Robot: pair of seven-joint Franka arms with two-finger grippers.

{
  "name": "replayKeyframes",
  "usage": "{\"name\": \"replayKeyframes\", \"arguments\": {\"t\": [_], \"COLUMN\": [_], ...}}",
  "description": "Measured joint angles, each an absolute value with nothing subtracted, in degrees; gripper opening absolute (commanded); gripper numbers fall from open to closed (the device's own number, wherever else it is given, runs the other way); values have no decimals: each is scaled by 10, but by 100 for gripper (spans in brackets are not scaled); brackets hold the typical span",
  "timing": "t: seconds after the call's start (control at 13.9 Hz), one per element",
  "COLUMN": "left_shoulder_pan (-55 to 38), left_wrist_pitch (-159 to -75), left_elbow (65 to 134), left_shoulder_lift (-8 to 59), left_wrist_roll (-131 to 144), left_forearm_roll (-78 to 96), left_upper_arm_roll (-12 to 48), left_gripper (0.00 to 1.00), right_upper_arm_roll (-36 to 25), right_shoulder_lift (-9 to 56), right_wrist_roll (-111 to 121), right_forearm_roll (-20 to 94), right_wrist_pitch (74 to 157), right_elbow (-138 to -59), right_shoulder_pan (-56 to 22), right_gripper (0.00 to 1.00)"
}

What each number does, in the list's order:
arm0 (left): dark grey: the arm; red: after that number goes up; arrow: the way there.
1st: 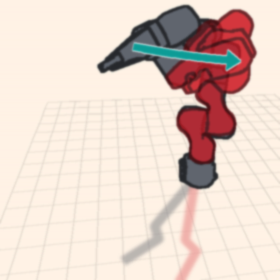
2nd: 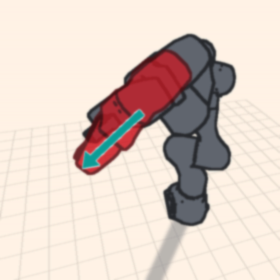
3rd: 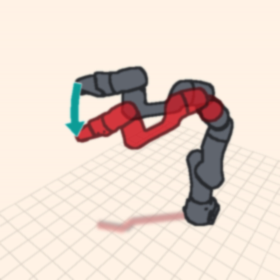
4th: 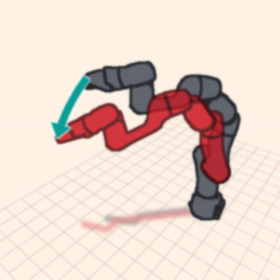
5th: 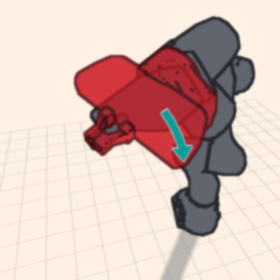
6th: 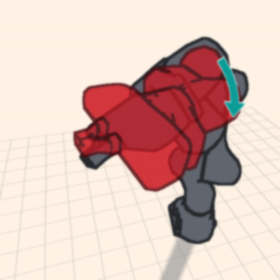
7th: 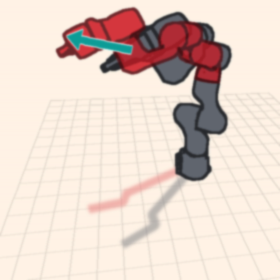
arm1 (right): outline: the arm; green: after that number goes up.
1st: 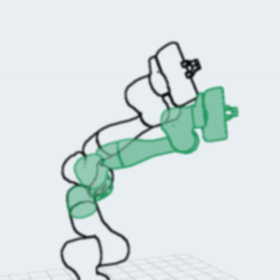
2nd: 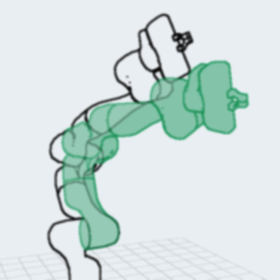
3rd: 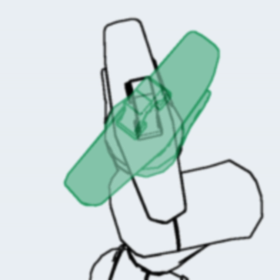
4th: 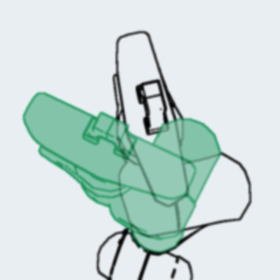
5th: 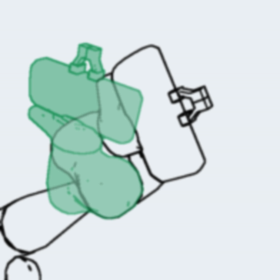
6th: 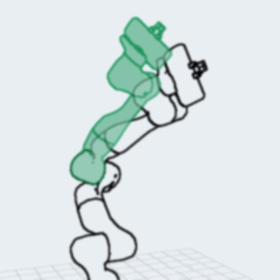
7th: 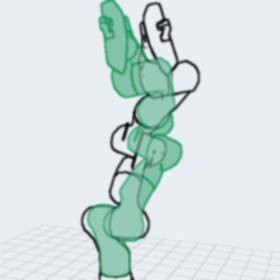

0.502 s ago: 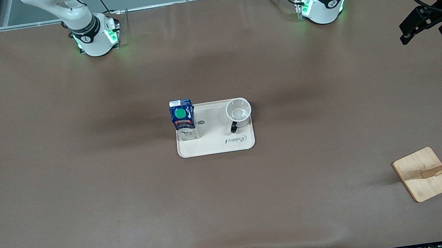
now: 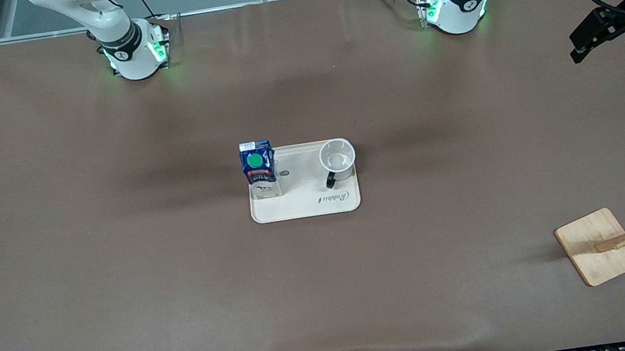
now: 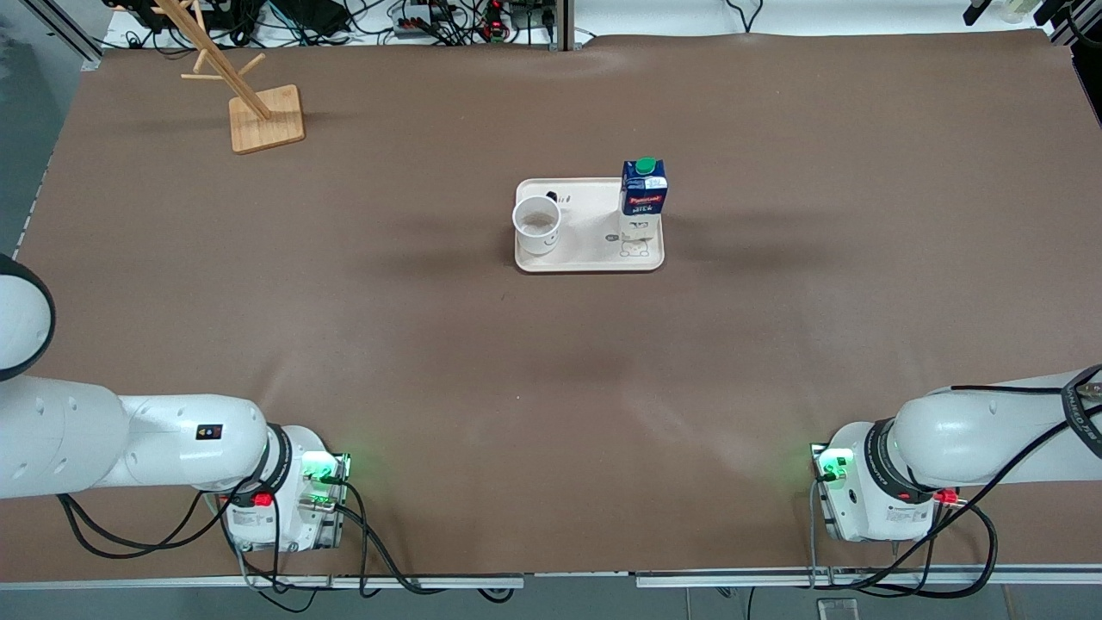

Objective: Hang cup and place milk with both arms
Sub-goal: 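Move the left gripper from rest toward the white mug on the tray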

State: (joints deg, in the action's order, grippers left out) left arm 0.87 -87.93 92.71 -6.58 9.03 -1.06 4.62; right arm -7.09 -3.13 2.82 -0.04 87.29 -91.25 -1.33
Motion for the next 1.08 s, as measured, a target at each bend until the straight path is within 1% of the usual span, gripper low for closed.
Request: {"name": "replayKeyframes", "arguments": {"t": [0.36,0.57,0.86,1.08], "left_shoulder_pan": [8,2,-2,-4], "left_wrist_pitch": [-879,-878,-889,-949], "left_elbow": [924,924,935,973], "left_shoulder_lift": [-45,-33,4,24], "left_wrist_roll": [80,119,176,233], "left_forearm_roll": [-11,-10,-8,-8], "left_upper_arm_roll": [46,60,121,165], "left_gripper": [100,100,100,100], "right_upper_arm_roll": [-71,-70,-69,-68], "right_shoulder_lift": [-31,-30,-12,-7], "right_wrist_roll": [28,28,28,28], "right_forearm_roll": [0,0,0,0], "right_wrist_pitch": [873,873,875,876], "right_elbow": [-913,-913,-912,-912], "right_shoulder_pan": [-13,-13,-13,-13], "right_gripper": [100,100,100,100]}}
